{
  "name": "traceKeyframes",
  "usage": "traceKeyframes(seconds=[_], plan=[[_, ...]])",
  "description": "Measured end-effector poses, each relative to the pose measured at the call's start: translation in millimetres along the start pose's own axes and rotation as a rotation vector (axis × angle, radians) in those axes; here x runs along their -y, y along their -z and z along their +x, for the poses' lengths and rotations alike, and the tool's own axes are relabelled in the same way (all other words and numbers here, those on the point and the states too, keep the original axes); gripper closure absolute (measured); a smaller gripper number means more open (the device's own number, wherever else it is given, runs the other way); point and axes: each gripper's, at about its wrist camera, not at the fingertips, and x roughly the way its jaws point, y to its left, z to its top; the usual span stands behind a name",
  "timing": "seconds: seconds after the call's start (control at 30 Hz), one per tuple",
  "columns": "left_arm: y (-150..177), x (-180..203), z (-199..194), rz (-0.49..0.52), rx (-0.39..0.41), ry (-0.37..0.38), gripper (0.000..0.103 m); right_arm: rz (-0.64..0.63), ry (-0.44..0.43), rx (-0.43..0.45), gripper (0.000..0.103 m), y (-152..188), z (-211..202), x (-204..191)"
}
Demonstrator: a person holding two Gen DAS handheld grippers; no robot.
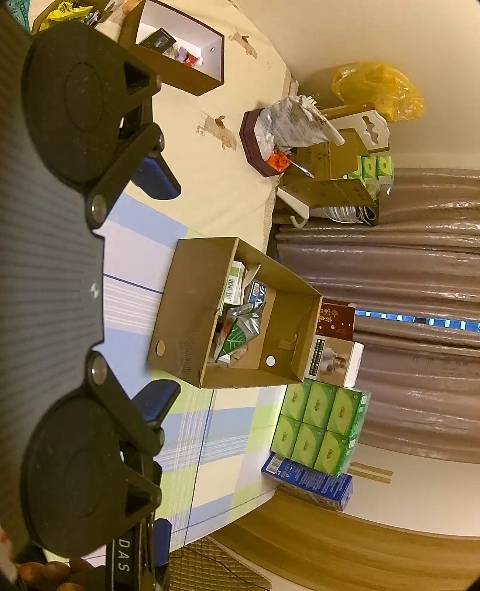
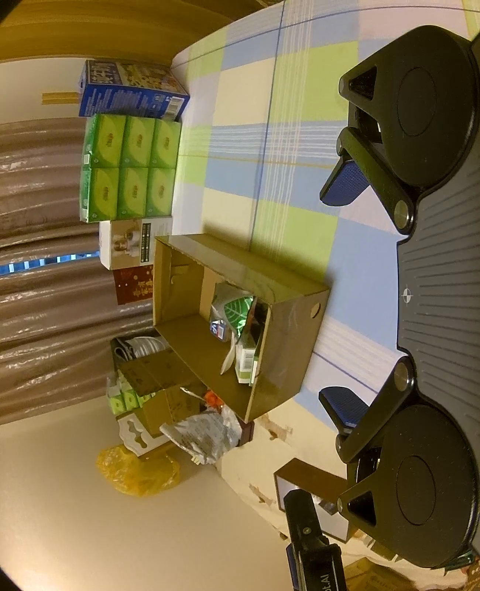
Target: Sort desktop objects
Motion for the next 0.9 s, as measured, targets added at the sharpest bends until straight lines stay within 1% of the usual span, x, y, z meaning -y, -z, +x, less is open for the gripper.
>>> traceKeyframes(seconds=[0.3, 0.9], plan=[[-1.2, 3.9, -0.5, 0.012, 0.011, -0.003, 0.001, 0.0, 0.005, -0.003, 0.002, 1.8, 1.7, 2.5], [2.1, 7.0, 7.4, 0.021, -0.011, 0.008, 0.001, 0.014, 0.011, -0.007, 0.002, 4.7, 5.1, 7.1]])
